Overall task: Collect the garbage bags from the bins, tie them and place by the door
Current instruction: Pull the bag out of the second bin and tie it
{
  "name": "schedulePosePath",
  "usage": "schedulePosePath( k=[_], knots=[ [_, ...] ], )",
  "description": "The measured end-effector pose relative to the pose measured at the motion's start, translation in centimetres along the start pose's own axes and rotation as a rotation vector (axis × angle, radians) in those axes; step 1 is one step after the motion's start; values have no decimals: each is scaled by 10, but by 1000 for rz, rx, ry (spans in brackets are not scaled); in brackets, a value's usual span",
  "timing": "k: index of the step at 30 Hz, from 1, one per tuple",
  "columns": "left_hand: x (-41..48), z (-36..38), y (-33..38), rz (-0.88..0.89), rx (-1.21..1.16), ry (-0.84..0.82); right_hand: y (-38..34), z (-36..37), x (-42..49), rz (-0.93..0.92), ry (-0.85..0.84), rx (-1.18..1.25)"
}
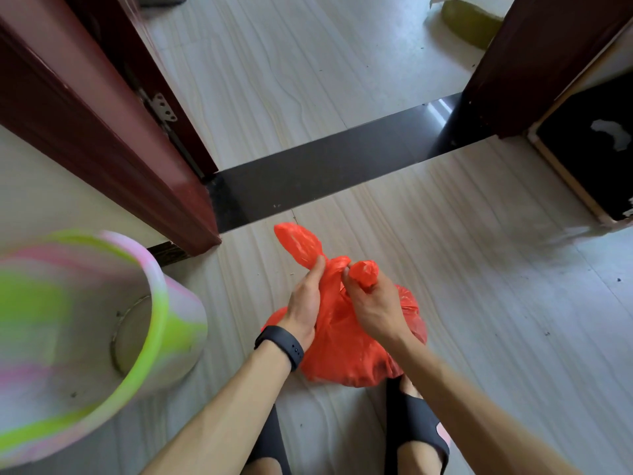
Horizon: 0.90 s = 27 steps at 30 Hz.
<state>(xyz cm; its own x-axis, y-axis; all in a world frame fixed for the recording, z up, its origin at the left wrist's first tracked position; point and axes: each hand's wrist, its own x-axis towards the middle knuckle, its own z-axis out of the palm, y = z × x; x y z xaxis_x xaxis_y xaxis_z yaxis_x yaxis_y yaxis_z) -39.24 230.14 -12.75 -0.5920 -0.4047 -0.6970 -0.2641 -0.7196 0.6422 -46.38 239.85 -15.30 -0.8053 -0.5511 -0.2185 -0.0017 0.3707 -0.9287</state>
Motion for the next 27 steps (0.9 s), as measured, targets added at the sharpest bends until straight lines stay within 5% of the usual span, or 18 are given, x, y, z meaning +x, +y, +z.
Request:
schedulePosePath(
  k=[4, 9, 15, 23, 27],
  knots=[
    [-1, 4, 8, 31, -86, 123, -9, -8, -5, -11, -188, 142],
    [4, -4, 16, -24, -452, 179, 18, -37, 1, 313, 263, 271],
    [5, -43, 4, -7, -300, 347, 77, -75, -8, 486, 489, 186],
    [8, -72, 2, -9, -260, 418, 95, -92, -2, 497, 345, -349],
    [7, -58, 0, 133, -42, 360, 94, -93, 1, 629, 378, 27]
  ],
)
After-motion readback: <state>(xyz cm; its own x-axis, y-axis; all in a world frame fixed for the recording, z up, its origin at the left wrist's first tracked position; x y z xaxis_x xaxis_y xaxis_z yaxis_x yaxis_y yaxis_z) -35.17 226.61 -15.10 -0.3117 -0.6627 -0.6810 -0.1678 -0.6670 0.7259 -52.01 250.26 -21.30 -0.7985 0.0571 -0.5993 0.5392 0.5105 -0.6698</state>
